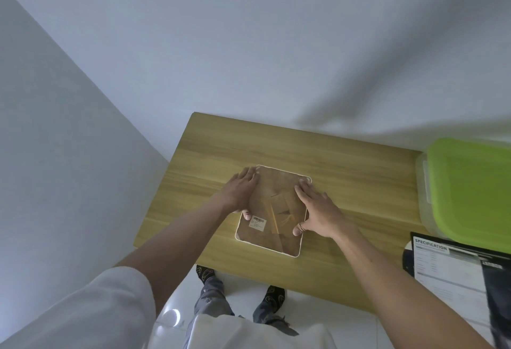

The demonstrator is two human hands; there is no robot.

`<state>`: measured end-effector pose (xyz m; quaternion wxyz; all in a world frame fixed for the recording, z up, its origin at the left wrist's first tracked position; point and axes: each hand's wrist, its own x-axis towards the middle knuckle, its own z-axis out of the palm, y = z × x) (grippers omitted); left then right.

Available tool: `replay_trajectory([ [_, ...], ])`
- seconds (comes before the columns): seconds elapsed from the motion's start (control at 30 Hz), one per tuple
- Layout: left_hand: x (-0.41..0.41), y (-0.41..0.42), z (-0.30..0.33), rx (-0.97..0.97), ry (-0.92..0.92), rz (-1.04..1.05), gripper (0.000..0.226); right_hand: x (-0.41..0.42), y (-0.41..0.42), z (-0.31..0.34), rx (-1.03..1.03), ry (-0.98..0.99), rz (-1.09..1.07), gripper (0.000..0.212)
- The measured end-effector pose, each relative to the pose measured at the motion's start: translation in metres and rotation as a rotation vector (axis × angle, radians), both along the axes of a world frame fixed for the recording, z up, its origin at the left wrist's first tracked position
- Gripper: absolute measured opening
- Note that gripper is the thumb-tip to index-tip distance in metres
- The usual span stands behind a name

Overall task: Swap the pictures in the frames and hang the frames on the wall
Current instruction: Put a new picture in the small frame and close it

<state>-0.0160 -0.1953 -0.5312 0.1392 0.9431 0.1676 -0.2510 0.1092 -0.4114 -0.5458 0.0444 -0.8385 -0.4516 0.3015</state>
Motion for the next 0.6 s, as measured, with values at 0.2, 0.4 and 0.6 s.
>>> replay_trajectory([
  [0.2, -0.019, -0.024, -0.003, -0.253, -0.155, 0.328, 0.074, -0.033, -0.015, 0.002, 0.149, 0.247, -0.445, 0.111],
  [0.4, -0.022, -0.042, 0.011, -0.72, -0.507, 0.819, 0.072, -0.028, -0.008, 0.018, 0.346, 0.647, -0.904, 0.079],
  [0.6, -0.011, -0.04, 0.034, -0.791, -0.483, 1.05, 0.041, -0.019, -0.013, 0.059, 0.502, 0.544, -0.927, 0.023],
])
